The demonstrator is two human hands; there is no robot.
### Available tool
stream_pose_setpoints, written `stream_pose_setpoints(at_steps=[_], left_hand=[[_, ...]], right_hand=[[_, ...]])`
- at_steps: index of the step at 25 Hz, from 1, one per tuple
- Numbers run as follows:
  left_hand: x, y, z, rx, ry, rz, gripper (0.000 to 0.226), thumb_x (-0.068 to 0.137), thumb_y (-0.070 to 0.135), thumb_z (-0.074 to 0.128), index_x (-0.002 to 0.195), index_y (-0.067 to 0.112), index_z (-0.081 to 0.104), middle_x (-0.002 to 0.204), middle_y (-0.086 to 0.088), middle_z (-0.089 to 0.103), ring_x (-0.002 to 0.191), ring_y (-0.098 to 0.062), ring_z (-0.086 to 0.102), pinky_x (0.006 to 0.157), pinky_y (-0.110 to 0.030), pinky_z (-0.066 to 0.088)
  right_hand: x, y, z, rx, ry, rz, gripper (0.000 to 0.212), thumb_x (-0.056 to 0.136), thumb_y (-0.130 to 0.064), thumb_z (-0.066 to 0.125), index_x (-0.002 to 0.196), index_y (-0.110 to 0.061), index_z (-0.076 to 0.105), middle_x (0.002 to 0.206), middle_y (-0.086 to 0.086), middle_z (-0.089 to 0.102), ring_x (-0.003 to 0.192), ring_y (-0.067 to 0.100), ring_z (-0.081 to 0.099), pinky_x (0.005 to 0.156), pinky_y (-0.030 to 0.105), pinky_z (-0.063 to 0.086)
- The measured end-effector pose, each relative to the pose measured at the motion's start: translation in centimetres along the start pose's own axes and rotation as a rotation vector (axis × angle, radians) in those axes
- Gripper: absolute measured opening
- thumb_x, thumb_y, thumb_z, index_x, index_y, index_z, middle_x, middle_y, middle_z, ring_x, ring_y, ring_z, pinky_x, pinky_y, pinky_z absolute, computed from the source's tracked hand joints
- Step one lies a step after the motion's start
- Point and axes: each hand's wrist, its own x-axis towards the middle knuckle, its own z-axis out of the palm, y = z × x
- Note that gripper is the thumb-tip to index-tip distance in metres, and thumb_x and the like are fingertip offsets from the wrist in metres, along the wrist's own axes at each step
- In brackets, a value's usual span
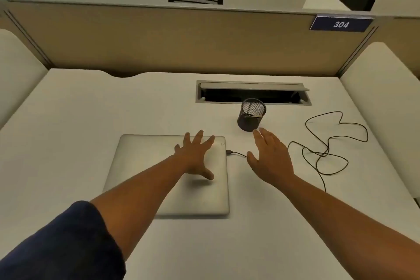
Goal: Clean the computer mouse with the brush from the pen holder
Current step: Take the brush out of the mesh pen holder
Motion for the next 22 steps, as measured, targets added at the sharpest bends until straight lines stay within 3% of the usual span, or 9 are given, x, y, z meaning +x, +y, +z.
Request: stream_pose_setpoints(at_steps=[4, 8, 16, 20, 22], left_hand=[[0.4, 0.2, 0.9, -0.016, -0.090, -0.069, 0.147, 0.066, 0.057, 0.096, 0.168, 0.041, -0.008, 0.177, 0.002, -0.020, 0.160, -0.045, -0.018, 0.122, -0.071, 0.023], [1.1, 0.6, 1.3, 0.007, -0.102, -0.079, 0.146, 0.065, 0.050, 0.099, 0.169, 0.039, -0.003, 0.177, 0.000, -0.016, 0.159, -0.048, -0.016, 0.121, -0.072, 0.025], [1.4, 0.5, 1.6, -0.013, -0.097, -0.093, 0.144, 0.064, 0.047, 0.100, 0.169, 0.039, 0.002, 0.176, 0.000, -0.014, 0.159, -0.047, -0.018, 0.121, -0.072, 0.024], [1.5, 0.4, 1.8, -0.007, -0.081, -0.095, 0.144, 0.063, 0.048, 0.100, 0.168, 0.040, 0.003, 0.177, 0.001, -0.013, 0.159, -0.046, -0.016, 0.121, -0.070, 0.027], [1.5, 0.4, 1.8, -0.002, -0.078, -0.098, 0.144, 0.062, 0.048, 0.100, 0.168, 0.040, 0.003, 0.177, 0.001, -0.013, 0.159, -0.046, -0.016, 0.121, -0.070, 0.027]], right_hand=[[-0.5, 1.3, 1.1, 0.101, -0.139, 0.084, 0.065, 0.101, -0.037, 0.058, 0.157, -0.011, 0.038, 0.166, 0.010, 0.039, 0.147, 0.033, 0.043, 0.115, 0.047, 0.039], [0.7, 1.4, 1.3, 0.241, -0.096, 0.133, 0.065, 0.101, -0.035, 0.059, 0.158, -0.014, 0.036, 0.157, 0.010, 0.047, 0.137, 0.033, 0.052, 0.105, 0.046, 0.047], [7.9, 1.2, -1.1, 0.605, 0.017, 0.282, 0.064, 0.105, -0.023, 0.057, 0.162, -0.015, 0.030, 0.105, 0.006, 0.070, 0.102, 0.026, 0.065, 0.084, 0.032, 0.046], [9.4, 1.5, -1.2, 0.595, 0.012, 0.326, 0.050, 0.106, -0.020, 0.052, 0.154, -0.011, 0.046, 0.143, 0.015, 0.064, 0.127, 0.034, 0.060, 0.103, 0.042, 0.050], [9.5, 1.7, -1.1, 0.586, 0.011, 0.326, 0.046, 0.106, -0.019, 0.051, 0.151, -0.010, 0.051, 0.147, 0.016, 0.061, 0.130, 0.035, 0.059, 0.104, 0.041, 0.049]])
